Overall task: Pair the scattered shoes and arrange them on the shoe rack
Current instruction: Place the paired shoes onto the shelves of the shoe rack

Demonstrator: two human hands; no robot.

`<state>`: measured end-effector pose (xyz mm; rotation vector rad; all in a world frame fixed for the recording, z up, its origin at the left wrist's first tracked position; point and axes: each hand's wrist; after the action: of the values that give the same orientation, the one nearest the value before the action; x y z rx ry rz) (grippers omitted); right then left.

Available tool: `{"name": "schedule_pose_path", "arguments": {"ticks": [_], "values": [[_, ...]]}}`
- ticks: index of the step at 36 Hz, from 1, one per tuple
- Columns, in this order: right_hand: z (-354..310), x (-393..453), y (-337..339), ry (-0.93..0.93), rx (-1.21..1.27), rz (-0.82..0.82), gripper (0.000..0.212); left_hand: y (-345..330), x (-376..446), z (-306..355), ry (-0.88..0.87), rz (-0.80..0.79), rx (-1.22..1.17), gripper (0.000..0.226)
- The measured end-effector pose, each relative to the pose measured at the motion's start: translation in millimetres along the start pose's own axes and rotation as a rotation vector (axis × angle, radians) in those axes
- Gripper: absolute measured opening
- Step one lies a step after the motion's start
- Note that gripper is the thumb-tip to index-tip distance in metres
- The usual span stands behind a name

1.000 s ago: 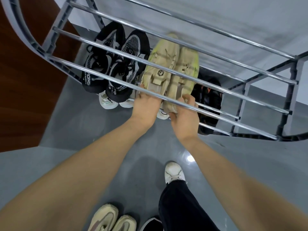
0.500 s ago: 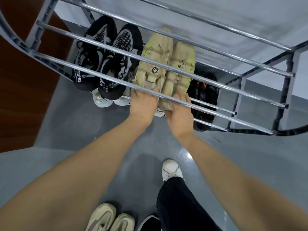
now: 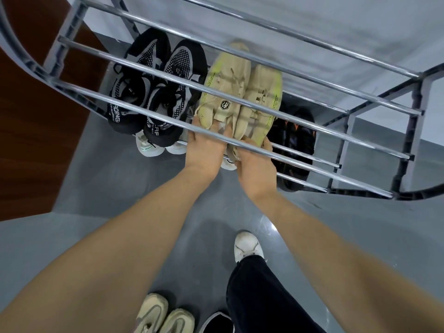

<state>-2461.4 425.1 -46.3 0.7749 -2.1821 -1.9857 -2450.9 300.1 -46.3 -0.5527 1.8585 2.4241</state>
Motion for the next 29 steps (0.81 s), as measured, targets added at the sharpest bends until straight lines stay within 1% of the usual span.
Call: {"name": "schedule_pose_path", "arguments": {"ticks": [4, 6, 8, 11, 14, 17, 20, 23, 26, 29], "values": [[-1.6, -4.9, 4.0, -0.012, -0.020, 0.005, 0.047, 5.6, -18.4, 1.7, 0.030, 0.005, 0.048, 0.080], [-5.0, -14.4, 4.6, -0.027, -0.027, -0.009, 0.059, 7.5, -36.6, -0.6, 0.046, -0.009, 0.049, 0.090], [-7.1, -26.7, 4.0, -0.081, 0.021, -0.027, 0.067, 6.8, -52.2, -2.0, 0.041, -0.008, 0.035, 0.094], [-13.1, -51.5, 10.4, -0.123, 0.090, -0.023, 0.068, 12.2, -77.5, -4.5, 0.029, -0.032, 0.010, 0.083], [-21.6, -74.9, 21.9, -0.079, 0.077, -0.039, 0.068, 23.1, -102.0, -6.6, 0.031, -0.043, -0.042, 0.082], [-32.8, -95.8, 35.0, -0.048, 0.027, -0.001, 0.059, 38.5, -128.5, -9.4, 0.048, -0.040, -0.122, 0.075], [-48.5, -117.3, 50.5, -0.020, -0.015, 0.006, 0.047, 58.4, -160.6, -16.5, 0.023, 0.023, -0.184, 0.060], [-71.2, -144.3, 71.8, -0.001, -0.024, 0.017, 0.035, 82.8, -199.4, -28.6, 0.024, 0.073, -0.198, 0.048], [-100.0, -183.6, 97.8, 0.040, -0.037, 0.051, 0.026, 112.3, -246.7, -40.6, 0.047, 0.062, -0.177, 0.039], [-129.1, -230.5, 123.5, 0.061, -0.023, 0.094, 0.023, 142.7, -300.1, -50.5, 0.047, 0.074, -0.162, 0.037]]}}
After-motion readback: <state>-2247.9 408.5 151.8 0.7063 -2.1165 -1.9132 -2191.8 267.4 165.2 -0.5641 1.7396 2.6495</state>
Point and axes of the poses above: each hand's wrist, its own x-axis towards the middle knuckle, its own y-axis out of the back of the hand, z = x × y, and after that the axes turned 10 degrees about -x, right-handed
